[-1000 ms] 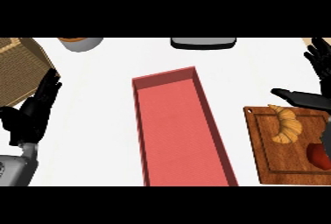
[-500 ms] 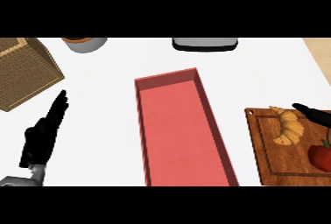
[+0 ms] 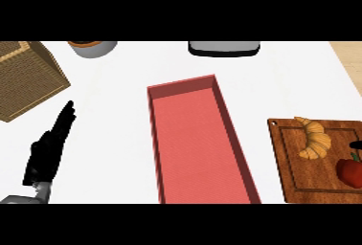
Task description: Pick the croissant from the cutting board and place it in the cardboard box
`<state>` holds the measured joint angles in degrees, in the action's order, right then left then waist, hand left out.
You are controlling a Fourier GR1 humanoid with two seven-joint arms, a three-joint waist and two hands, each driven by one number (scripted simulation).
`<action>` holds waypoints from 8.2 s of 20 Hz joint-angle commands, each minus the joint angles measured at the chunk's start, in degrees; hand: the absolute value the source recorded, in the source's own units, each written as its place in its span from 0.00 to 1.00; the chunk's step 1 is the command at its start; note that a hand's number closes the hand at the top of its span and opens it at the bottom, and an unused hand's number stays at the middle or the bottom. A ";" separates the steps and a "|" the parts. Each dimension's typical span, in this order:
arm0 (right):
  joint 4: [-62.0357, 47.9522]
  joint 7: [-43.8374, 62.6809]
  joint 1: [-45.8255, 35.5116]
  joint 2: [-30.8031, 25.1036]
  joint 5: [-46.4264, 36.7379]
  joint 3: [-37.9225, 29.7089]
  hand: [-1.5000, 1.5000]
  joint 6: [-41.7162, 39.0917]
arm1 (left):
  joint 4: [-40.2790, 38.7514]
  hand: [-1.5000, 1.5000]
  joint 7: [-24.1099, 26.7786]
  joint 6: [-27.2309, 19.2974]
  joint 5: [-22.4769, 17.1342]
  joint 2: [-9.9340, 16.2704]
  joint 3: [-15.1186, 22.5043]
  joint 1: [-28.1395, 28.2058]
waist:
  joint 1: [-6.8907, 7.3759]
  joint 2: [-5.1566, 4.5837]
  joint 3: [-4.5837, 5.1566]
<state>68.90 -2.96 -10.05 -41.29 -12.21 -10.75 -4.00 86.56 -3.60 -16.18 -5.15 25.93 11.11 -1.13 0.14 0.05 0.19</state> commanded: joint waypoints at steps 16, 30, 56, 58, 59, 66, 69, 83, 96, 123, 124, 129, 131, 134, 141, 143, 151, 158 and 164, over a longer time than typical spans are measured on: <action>18.29 34.28 0.19 4.07 -6.83 10.06 0.00 -18.87 | 4.65 0.50 -4.38 3.31 3.94 -2.61 -3.36 1.62 | -0.11 0.03 -0.19; 4.70 24.44 -0.71 9.70 -18.85 8.01 0.00 -16.14 | 2.02 0.50 -0.45 6.86 8.71 -7.93 -7.18 2.91 | 0.03 -0.06 -0.20; 0.20 19.63 -2.33 14.01 -26.65 3.58 0.00 -19.70 | 4.80 0.50 -4.99 13.01 14.16 -12.49 -13.78 0.09 | -0.04 -0.02 -0.20; 5.99 24.54 -0.10 16.55 -26.11 3.98 0.00 -21.38 | 0.68 0.50 -1.24 11.93 15.50 -15.11 -12.85 0.56 | -0.23 0.00 -0.18; -8.03 17.90 -5.79 17.43 -28.50 4.04 0.00 -15.14 | 0.25 0.50 -1.93 11.08 16.84 -15.55 -11.90 -0.42 | 0.12 -0.11 -0.21; -2.72 15.59 -1.21 18.36 -36.02 6.65 1.00 -3.93 | 7.72 0.50 -7.47 14.38 15.28 -13.45 -13.20 0.40 | 0.12 -0.02 -0.24; -4.32 16.36 -6.56 15.73 -37.03 5.26 1.00 -4.86 | -0.03 0.50 0.15 12.48 16.77 -16.51 -12.51 0.65 | -0.01 -0.11 -0.19; 43.03 33.96 33.92 25.55 -54.43 20.19 1.00 4.78 | 3.65 0.50 -1.48 12.35 16.08 -15.14 -15.46 4.73 | -3.53 0.78 0.04; 77.70 32.32 44.13 30.01 -57.98 38.86 1.00 9.24 | 0.88 0.50 -0.50 13.21 15.90 -14.62 -16.20 2.26 | -1.57 0.35 -0.11; 32.52 66.17 -20.85 41.28 -45.65 39.17 1.00 1.79 | -0.22 0.50 -0.98 14.78 17.46 -15.25 -15.39 -1.06 | 0.64 -0.24 -0.16; 29.92 64.35 -19.04 41.28 -46.45 39.66 1.00 3.99 | 4.54 0.50 -2.66 14.44 17.42 -16.20 -14.35 0.84 | 0.76 -0.16 -0.18; 21.21 64.72 -23.51 41.28 -41.47 35.06 1.00 7.62 | 4.04 0.50 -0.58 13.92 17.67 -16.96 -14.54 2.73 | 0.69 -0.15 -0.18; 12.76 59.96 -24.02 41.28 -40.00 33.19 0.00 14.14 | 1.00 0.50 0.02 15.81 16.67 -14.73 -16.21 -0.25 | 0.86 -0.37 -0.19; 5.67 58.87 -25.95 41.28 -38.01 35.55 0.00 20.39 | 1.15 0.50 -0.24 14.15 18.35 -17.81 -13.64 1.43 | 0.81 -0.26 -0.19; 7.33 53.63 -24.96 41.28 -36.54 33.65 0.00 35.67 | 4.25 0.50 -2.51 17.03 15.96 -14.85 -16.20 1.83 | 0.58 -0.14 -0.23; 10.43 53.50 -25.13 41.28 -37.77 31.45 0.00 40.09 | 3.99 0.50 -2.83 15.48 16.88 -15.64 -16.05 0.81 | 0.16 -0.02 -0.24; 24.00 44.45 -17.25 38.65 -28.53 22.72 0.00 46.91 | 4.16 0.50 -2.72 14.66 17.47 -17.00 -15.32 1.87 | -0.57 0.13 -0.27; 46.29 46.81 1.47 31.17 -25.29 16.31 0.00 43.76 | 3.78 0.50 -2.70 15.25 17.21 -15.33 -17.09 2.70 | -2.14 0.44 -0.23; 56.74 36.35 16.04 21.42 -4.09 4.31 0.00 39.64 | 1.77 0.50 0.76 13.88 18.42 -16.84 -16.31 4.02 | -2.08 0.25 -0.34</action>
<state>118.58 37.02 -2.09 -13.71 -27.44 0.93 39.22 89.57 -4.55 -2.01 12.77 9.05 -5.00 1.57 -1.52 0.29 -0.09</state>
